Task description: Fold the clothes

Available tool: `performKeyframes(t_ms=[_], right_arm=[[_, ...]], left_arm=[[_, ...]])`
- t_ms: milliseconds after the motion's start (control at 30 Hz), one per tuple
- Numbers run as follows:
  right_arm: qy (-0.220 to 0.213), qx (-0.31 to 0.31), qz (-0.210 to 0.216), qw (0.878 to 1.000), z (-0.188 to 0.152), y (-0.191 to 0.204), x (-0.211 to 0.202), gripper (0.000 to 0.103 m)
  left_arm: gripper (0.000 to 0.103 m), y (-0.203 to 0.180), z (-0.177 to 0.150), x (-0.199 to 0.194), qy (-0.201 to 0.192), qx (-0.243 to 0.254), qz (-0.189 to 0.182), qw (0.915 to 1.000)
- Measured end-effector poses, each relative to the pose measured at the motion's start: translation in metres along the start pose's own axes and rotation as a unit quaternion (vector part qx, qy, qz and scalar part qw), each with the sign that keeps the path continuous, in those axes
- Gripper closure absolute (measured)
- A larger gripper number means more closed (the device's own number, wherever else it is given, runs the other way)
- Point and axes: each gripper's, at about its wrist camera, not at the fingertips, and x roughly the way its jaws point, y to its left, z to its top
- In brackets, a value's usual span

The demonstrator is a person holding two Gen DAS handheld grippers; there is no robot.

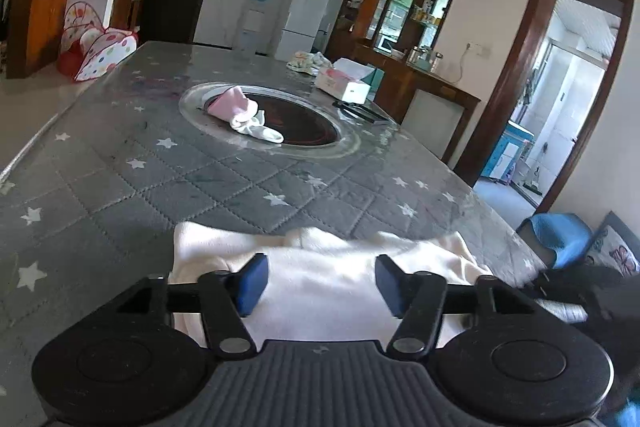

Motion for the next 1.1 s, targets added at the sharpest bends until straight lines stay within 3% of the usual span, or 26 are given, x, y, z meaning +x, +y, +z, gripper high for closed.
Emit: performKeyframes(t_ms=[67, 300, 500, 833, 1100], right_arm=[[0.006, 0.015, -0.015, 1.0, -0.001, -0.012, 0.005, 0.076], [0.002, 0.053, -0.044, 0.998, -0.005, -0.041, 0.003, 0.075], [0.006, 0.076, -0.082, 0.994, -0.008, -0.057, -0.01, 0.077], [0.01, 0.091, -0.074, 0.993, -0.011, -0.064, -0.001, 0.099], [-0.002, 0.061, -0.106, 0.992, -0.009, -0.058, -0.002, 0.1]], left_arm=[[0.029, -0.003, -0.005, -0.007, -0.001, 0.006, -0.001, 1.0], [0.018, -0.017, -0.019, -0.023, -0.001, 0.034, -0.008, 0.9994], [0.001, -0.031, -0.027, -0.029, -0.007, 0.057, -0.022, 0.9981], [0.0, -0.043, -0.035, -0.02, 0.0, 0.083, -0.033, 0.996], [0.0, -0.038, -0.048, -0.009, 0.03, 0.091, -0.018, 0.9953]])
